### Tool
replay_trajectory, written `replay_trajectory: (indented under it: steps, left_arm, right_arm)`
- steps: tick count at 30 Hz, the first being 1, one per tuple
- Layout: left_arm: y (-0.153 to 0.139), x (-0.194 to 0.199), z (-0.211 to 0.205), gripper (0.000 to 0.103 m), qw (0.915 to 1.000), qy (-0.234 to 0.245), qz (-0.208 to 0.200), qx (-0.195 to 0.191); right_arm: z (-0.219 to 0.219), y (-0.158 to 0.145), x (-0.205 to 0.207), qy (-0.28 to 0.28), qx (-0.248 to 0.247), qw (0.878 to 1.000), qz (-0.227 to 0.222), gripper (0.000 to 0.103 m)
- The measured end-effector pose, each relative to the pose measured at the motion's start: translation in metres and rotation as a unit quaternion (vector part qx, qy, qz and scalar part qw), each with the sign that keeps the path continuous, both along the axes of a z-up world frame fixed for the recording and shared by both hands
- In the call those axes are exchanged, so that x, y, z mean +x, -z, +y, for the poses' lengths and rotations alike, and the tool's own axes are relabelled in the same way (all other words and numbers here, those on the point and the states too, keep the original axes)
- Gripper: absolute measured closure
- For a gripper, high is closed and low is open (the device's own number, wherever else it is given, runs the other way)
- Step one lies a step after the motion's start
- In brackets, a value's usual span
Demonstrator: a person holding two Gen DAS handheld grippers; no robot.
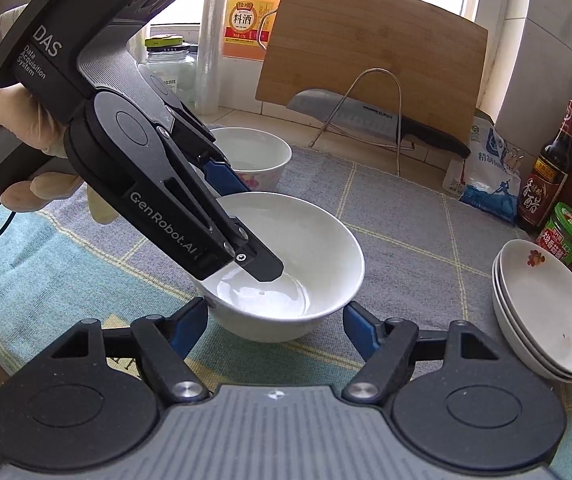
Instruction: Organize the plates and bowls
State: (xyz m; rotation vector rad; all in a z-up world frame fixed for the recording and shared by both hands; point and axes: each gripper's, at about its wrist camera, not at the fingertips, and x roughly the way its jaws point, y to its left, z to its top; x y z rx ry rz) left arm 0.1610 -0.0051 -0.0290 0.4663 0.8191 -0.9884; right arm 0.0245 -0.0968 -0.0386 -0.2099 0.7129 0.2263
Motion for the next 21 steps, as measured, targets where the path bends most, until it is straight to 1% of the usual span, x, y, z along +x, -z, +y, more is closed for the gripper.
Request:
replay_trajectory:
  steps: [8,16,17,18,19,20,21]
  left_arm:
    - [0.0079,0.0049,-0.0034,0.047,0.9999,-0.002,0.009,0.003]
    - [0.0084,0.0051,-0.0019,0.046,0.9999,0.0,0.01,-0.005]
    - [0.0081,0.0049,-0.0015,0.045,0.9999,0.002,0.011,-0.007]
    - [0.0079,0.0048,-0.0011,0.039,0.9998,0.004,0.013,-0.01]
    - [0.0071,0.0037,-0.0005,0.029,0.9999,0.003,0.011,-0.012]
    - [0.0061,0.0028,0.0,0.023,0.9999,0.0,0.004,-0.014]
    - [0.0048,0.0019,0.0011,0.018,0.9999,-0.003,-0.001,-0.016]
  right_arm:
    - [-0.0024,0.0048,0.0024,0.003,0.0,1.0,0.005,0.024]
    - [-0.0026,0.0061,0.0036,0.008,0.004,1.0,0.007,0.024]
    - [-0.0029,0.0063,0.0036,0.009,0.005,1.0,0.008,0.023]
    - [-0.0032,0.006,0.0029,0.008,0.008,1.0,0.006,0.014]
    - [-0.0034,0.005,0.0017,0.005,0.012,1.0,0.002,0.003]
    - [-0.0033,0.0038,0.0001,0.004,0.016,1.0,-0.004,0.0]
    - [-0.0031,0.0026,-0.0012,0.001,0.02,1.0,-0.006,0.0]
